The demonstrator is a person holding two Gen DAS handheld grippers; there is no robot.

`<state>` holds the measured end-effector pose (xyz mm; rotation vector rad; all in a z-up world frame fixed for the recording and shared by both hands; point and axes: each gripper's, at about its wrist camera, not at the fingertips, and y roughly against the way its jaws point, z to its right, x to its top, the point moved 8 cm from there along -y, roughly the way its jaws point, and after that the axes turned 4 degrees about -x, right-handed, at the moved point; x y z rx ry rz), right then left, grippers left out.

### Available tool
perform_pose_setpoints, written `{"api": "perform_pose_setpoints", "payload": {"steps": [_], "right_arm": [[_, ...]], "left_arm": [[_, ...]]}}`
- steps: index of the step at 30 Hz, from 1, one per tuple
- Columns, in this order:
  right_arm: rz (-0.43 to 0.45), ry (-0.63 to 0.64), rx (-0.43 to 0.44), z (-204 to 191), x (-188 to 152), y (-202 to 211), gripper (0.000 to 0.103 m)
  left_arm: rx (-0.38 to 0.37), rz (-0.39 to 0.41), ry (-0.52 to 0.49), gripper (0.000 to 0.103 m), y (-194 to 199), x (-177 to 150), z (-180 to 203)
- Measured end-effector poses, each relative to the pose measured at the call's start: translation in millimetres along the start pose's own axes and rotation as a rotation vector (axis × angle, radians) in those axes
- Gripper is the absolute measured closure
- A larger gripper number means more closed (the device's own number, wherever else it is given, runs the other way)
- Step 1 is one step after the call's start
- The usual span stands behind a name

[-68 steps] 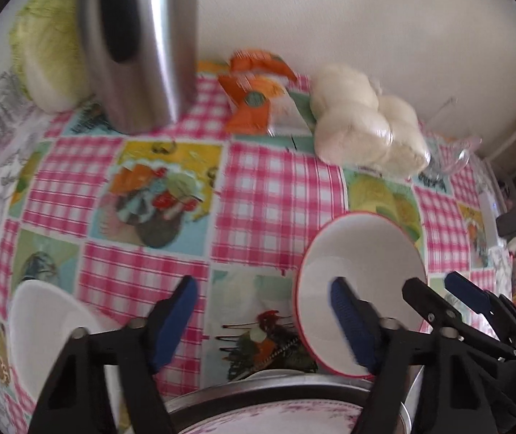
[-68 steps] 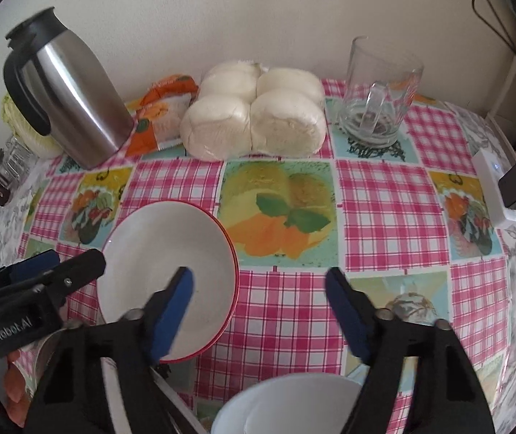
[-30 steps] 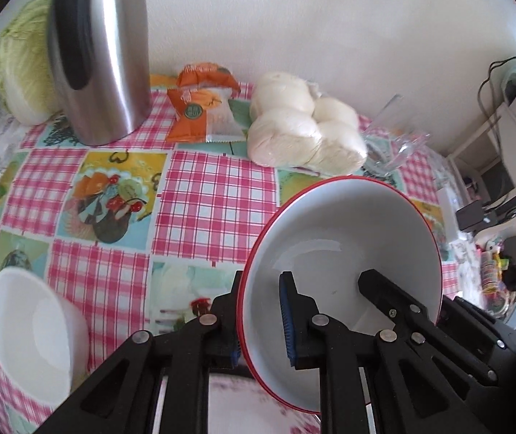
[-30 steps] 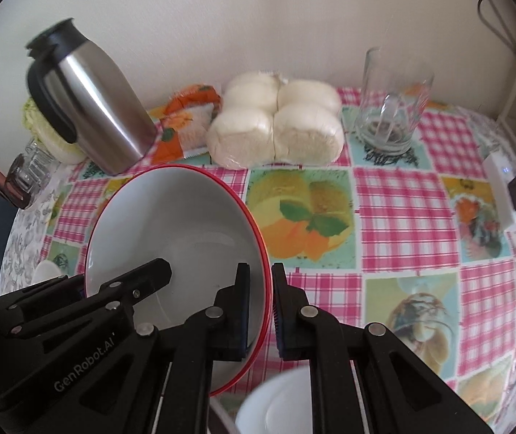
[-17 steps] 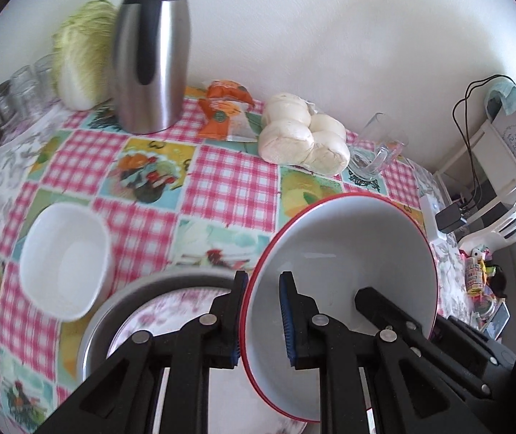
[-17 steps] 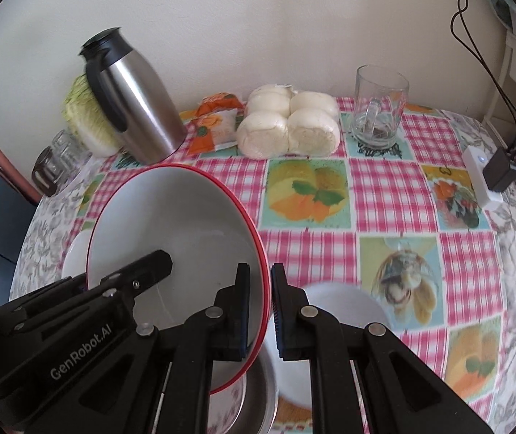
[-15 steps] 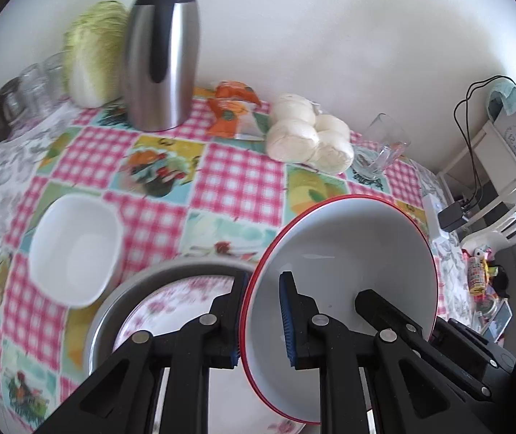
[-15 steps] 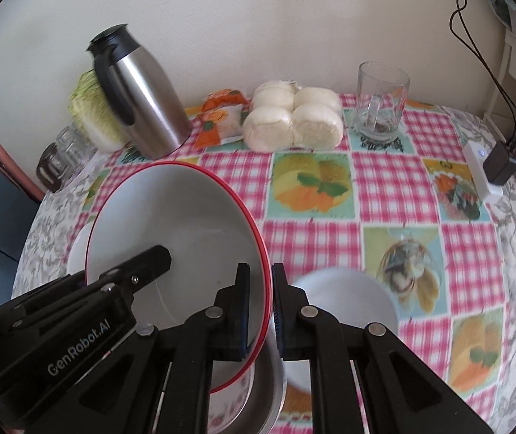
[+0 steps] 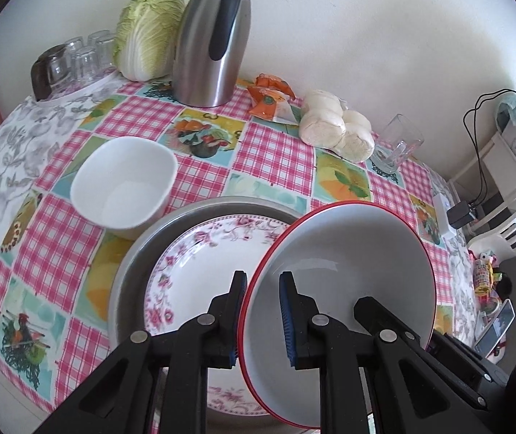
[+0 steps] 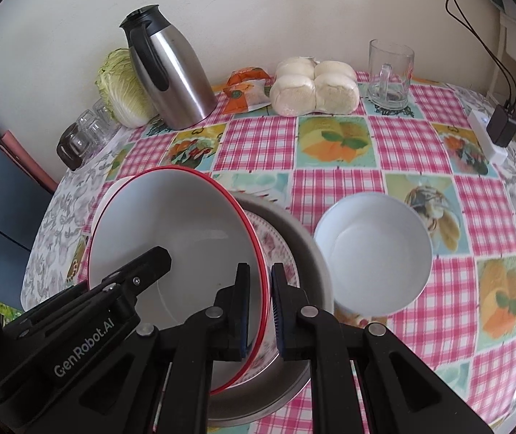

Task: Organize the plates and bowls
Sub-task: 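Lift the red-rim bowl with the right tool and carry it over the basin, then lower the red-rim bowl onto the floral plate and open the right tool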

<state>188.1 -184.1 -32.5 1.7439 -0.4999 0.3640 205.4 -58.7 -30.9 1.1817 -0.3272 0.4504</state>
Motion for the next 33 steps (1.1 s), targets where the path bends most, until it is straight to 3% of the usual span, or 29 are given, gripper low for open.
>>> {"api": "perform_pose_setpoints", "payload": {"steps": [11,33], "right_arm": [[0.021,-0.073,0.023,-7,-17,-5,0.091],[-0.015,-0.078,0.029,-17,-23,-16,0.09]], "left_arm": [[0.023,-0.001,-0.005,0.083,2,-8,-13],[0.051,-0.037,0.015,0.081,-3,-9,-28]]}}
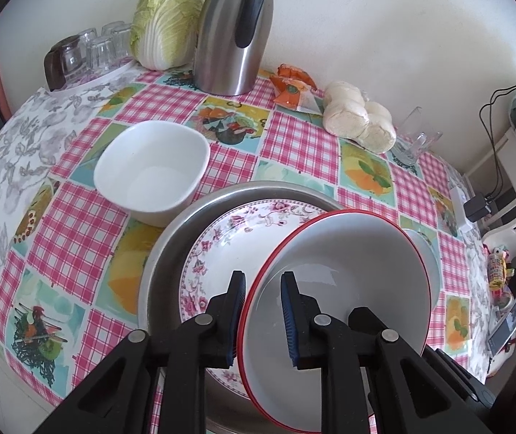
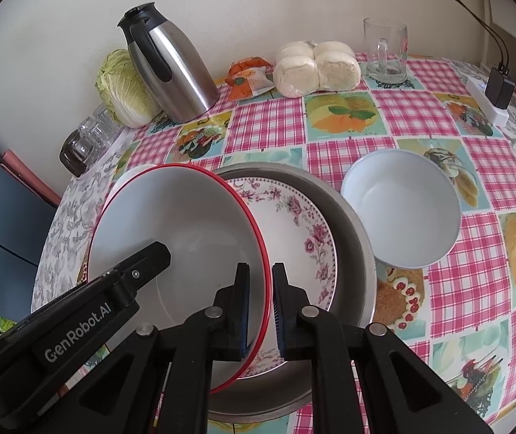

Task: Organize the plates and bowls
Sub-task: 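Lower the red-rim bowl onto the floral plate and open the right tool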

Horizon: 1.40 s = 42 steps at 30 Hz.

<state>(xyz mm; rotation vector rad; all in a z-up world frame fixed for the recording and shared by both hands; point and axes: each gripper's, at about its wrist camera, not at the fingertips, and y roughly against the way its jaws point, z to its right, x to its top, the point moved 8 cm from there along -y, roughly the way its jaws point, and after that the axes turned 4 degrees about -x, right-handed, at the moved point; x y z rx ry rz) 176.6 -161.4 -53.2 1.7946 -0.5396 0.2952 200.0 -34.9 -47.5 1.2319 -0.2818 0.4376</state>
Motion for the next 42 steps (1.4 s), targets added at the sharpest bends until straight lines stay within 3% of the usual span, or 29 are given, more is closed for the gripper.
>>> {"api": "perform_pose_setpoints", "payload": {"steps": [24,35,42], "right_arm": [[-0.08,-0.035,0.002,3,-9,-38,0.09],[-0.078,-0.046,0.021,2,-8,-41,0.078],[-0.089,-0.059,0.021,3,-7,-35,0.077]], "left_arm": [[-0.018,-0.085,0.07,0.081,-33,0,-16],[-0.038,-0.122,0.103,0.081,-44,-4,-20],[-0.029,-0.12,0.123,0.078,-39,-4,-25]]}}
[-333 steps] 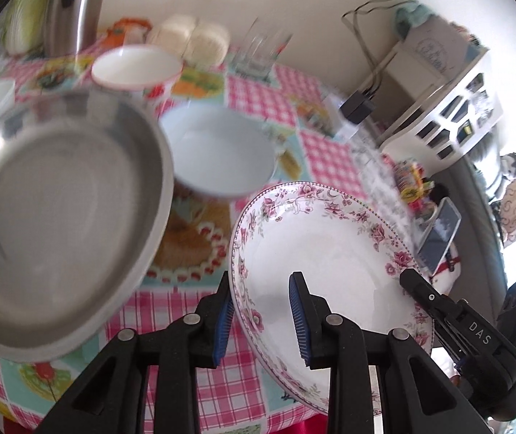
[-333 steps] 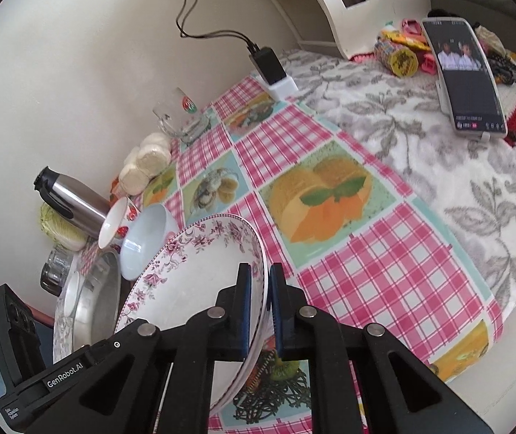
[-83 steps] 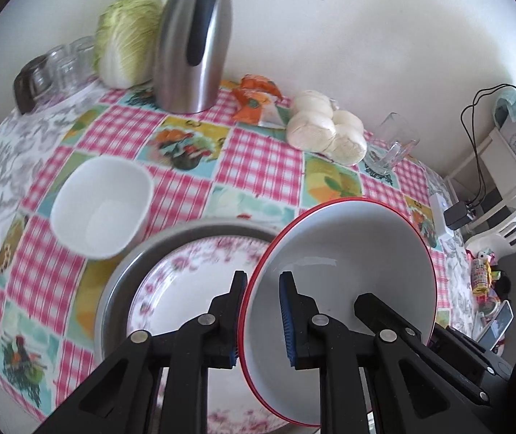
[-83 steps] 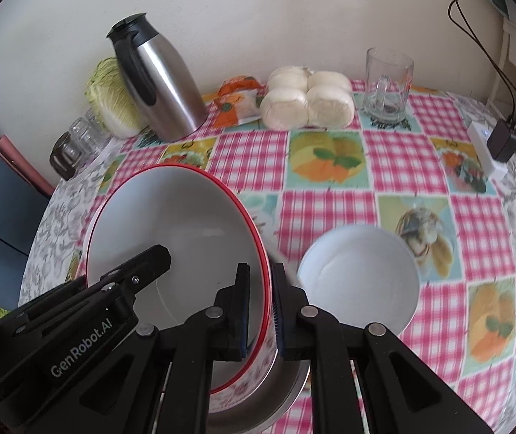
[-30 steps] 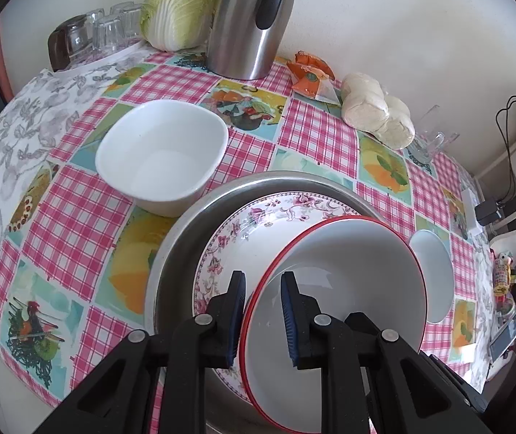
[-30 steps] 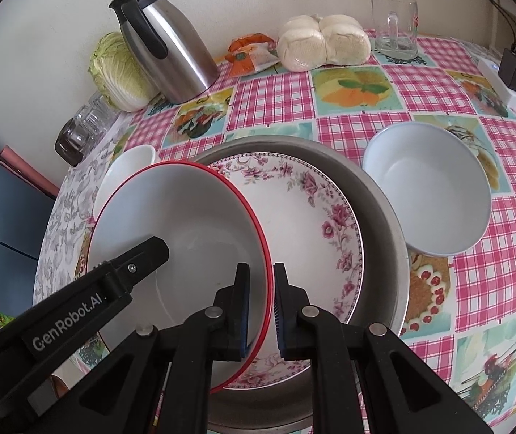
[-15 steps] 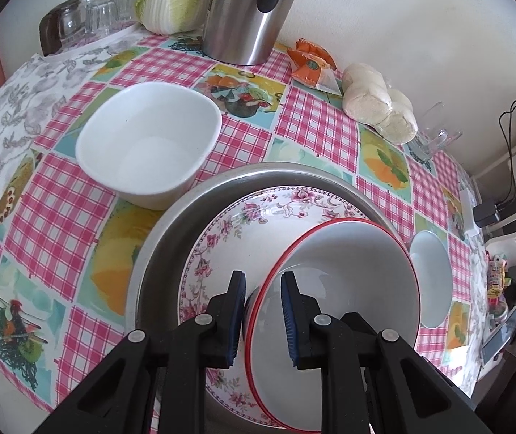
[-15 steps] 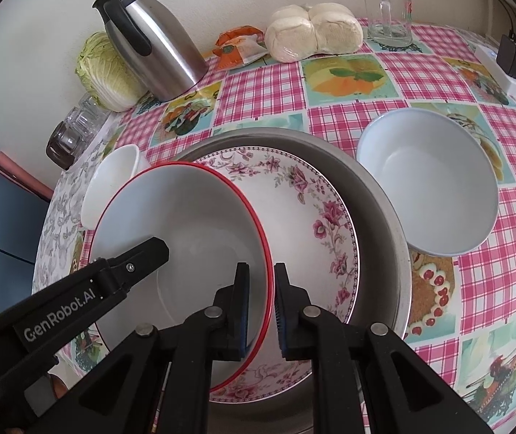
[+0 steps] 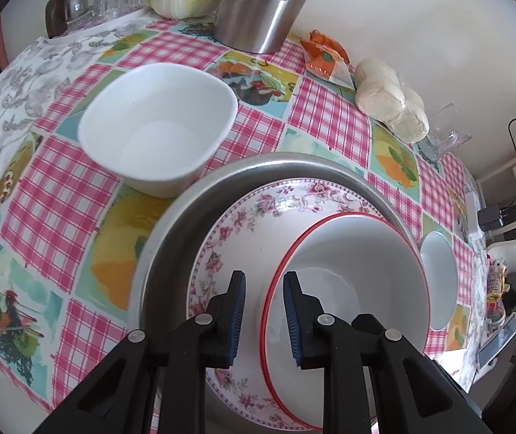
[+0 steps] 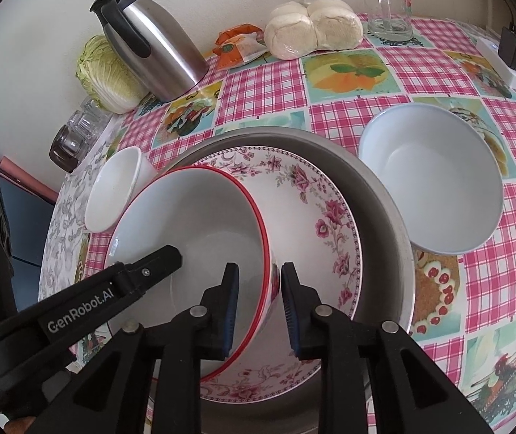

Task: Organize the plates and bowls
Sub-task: 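Lower the red-rim bowl onto the floral plate and open the right tool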

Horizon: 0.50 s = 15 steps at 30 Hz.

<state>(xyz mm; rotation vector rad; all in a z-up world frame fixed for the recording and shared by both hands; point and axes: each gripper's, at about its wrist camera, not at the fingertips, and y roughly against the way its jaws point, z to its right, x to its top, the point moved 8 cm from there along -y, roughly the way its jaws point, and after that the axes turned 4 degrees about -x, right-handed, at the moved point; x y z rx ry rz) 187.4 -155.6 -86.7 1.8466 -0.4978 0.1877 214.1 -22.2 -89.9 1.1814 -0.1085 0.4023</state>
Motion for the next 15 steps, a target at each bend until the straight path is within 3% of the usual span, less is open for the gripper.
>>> {"api": "perform_pose_setpoints", "payload": {"steps": [4,8,15], "right_arm": [[0.016,0.008,-0.009,-1,1,10,0.073],[0.013,0.01,-0.01,-1,2,16,0.07],[0.016,0.018,0.018,-7,1,29,0.067]], "left_arm": [[-0.028,0.012,0.009,0.077,8,2,2],[-0.044,0.021,0.018,0.055,16,2,3],[-0.097,0.047,-0.019,0.054,33,3,19]]}}
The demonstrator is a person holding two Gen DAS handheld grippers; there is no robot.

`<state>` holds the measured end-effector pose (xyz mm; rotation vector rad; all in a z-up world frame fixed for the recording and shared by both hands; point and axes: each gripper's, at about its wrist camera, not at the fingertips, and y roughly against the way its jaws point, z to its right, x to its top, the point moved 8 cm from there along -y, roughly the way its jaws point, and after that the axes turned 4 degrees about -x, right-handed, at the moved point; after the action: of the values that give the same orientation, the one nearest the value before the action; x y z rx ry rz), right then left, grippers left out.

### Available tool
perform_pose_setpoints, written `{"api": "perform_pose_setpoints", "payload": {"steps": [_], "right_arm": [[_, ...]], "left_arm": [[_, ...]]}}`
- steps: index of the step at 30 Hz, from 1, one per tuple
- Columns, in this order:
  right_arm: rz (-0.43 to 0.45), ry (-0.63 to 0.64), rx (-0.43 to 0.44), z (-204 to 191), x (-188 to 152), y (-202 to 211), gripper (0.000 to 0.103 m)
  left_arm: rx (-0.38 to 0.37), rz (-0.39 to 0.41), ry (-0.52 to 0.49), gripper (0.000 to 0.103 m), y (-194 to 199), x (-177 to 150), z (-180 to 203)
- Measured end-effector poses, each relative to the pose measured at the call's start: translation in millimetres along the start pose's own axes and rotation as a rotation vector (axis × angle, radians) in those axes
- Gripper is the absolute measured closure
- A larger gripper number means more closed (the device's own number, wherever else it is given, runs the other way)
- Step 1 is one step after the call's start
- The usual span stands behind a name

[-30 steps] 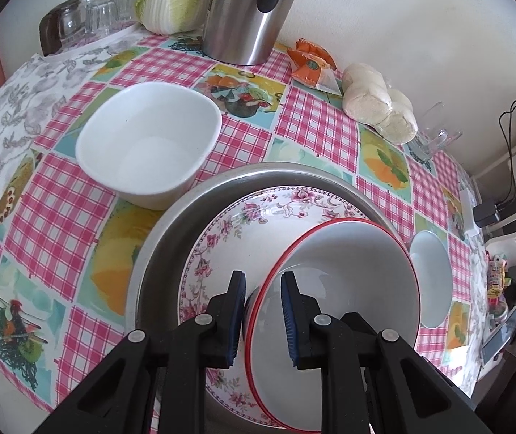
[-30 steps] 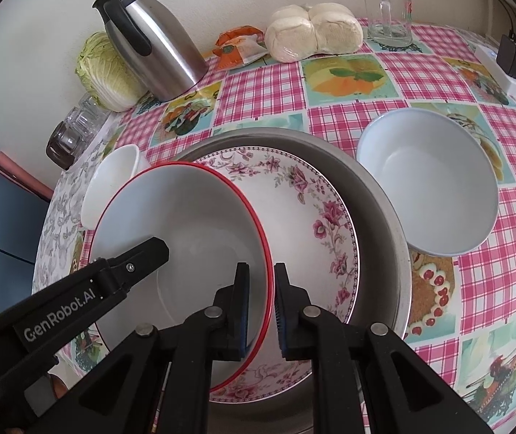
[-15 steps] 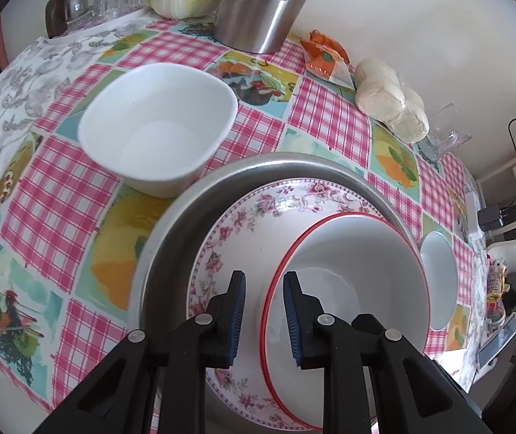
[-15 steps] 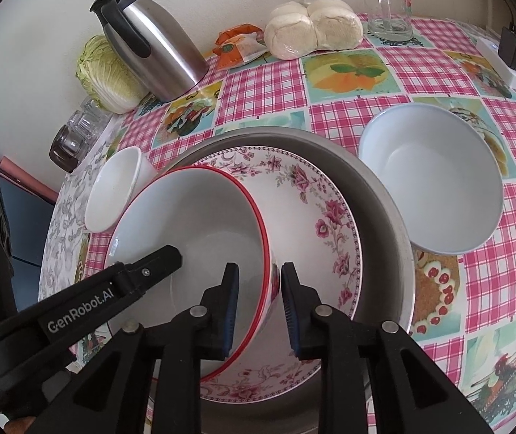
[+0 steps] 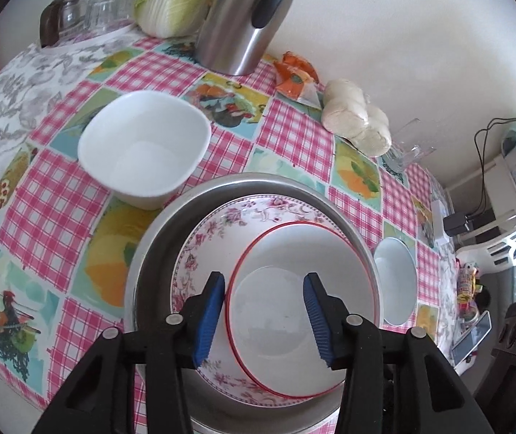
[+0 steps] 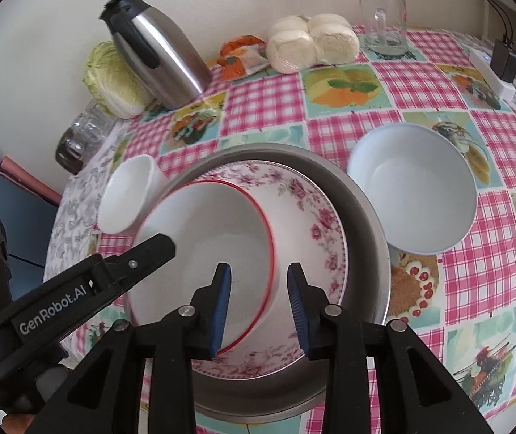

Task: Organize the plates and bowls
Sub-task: 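Lower the red-rim bowl onto the floral plate and open the right tool, then withdraw the right tool up from the stacked bowl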

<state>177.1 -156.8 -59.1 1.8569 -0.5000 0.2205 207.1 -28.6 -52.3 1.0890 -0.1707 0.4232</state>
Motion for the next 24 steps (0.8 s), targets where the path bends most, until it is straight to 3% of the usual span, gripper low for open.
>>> {"api": "perform_pose_setpoints", "payload": {"steps": [17,24], "right_arm": [[0.038,-0.017,0.031,0,6,1,0.066],[0.053,-0.024,0.004,5,9,14,0.065]], "left_arm": [[-0.014,0.038,-0.006,0.051,3,6,2],[0.064,0.079,-0.005,0.041,16,10,-7]]}}
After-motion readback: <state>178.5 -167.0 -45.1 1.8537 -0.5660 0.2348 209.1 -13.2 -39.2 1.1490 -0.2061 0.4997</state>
